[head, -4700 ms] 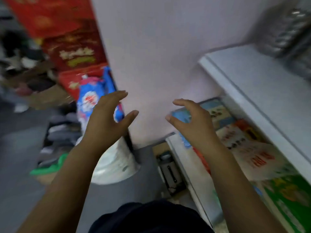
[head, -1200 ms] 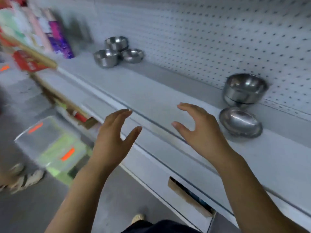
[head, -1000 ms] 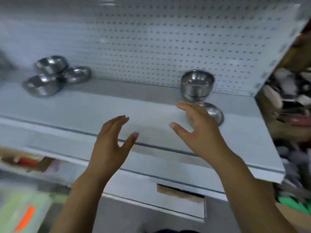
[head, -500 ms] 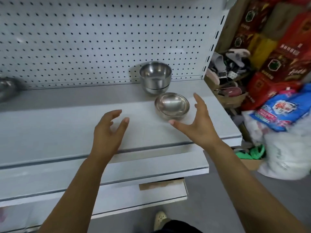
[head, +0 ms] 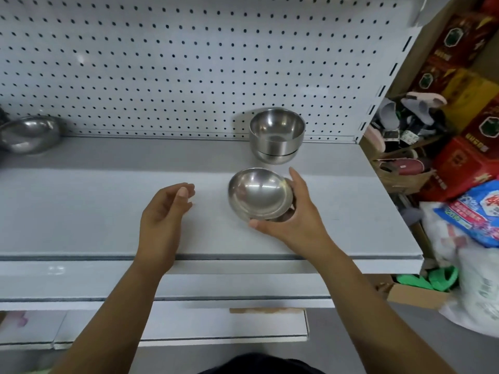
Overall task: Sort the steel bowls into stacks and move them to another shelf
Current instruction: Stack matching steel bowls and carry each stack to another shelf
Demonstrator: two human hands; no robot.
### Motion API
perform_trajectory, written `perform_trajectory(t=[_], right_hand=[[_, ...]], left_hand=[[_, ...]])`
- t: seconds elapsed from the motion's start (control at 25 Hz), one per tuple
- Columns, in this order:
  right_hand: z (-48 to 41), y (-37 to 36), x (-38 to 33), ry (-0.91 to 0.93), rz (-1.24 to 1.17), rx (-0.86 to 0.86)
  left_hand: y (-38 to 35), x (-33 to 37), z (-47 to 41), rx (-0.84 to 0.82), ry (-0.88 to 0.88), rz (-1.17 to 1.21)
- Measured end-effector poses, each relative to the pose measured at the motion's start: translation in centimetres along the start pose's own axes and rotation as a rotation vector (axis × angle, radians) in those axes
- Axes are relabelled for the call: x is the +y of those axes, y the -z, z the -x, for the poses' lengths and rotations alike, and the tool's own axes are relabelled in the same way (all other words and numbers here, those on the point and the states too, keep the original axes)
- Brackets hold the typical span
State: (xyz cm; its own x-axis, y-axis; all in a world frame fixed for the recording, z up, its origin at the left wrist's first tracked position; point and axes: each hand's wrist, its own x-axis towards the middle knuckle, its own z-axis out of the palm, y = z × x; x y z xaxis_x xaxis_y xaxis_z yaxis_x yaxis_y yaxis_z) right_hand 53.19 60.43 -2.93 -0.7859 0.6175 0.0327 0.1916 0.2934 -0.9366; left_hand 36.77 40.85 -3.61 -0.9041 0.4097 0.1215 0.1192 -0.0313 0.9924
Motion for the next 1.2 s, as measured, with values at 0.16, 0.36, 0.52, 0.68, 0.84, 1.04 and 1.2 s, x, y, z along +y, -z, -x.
perform_trajectory(t=[0.16,0.36,0.52,0.68,0.84,1.04,1.2], right_hand=[[-0.9,-2.2,-1.0,0.038,0.030,-0.154],[-2.2,-3.4,-0.9,0.101,0.044,-0.245],[-2.8,-1.6,-1.3,0.133,0.050,-0.334],[-4.9,1.7,-2.3,0.195,0.028,-0.059],[-8.3,4.1,-2.3,0.187,0.332,0.176],[-11.7,4.2,-2.3,0.075,0.364,0.178],[-12.5,4.4,-1.7,0.130,0.283,0.289]], left_hand=[[-0.1,0.1,0.3,-0.002,-0.013,0.017],[-0.3,-0.1,0.1,-0.014,-0.012,-0.042],[-1.1,0.2,0.9,-0.065,-0.096,-0.175],[-1.5,0.2,1.1,-0.083,-0.142,-0.227],[-1.1,-0.2,1.3,-0.226,-0.153,-0.280],[-1.0,-0.8,1.1,-0.273,-0.182,-0.423],[-1.3,-0.9,1.3,-0.223,-0.191,-0.487]])
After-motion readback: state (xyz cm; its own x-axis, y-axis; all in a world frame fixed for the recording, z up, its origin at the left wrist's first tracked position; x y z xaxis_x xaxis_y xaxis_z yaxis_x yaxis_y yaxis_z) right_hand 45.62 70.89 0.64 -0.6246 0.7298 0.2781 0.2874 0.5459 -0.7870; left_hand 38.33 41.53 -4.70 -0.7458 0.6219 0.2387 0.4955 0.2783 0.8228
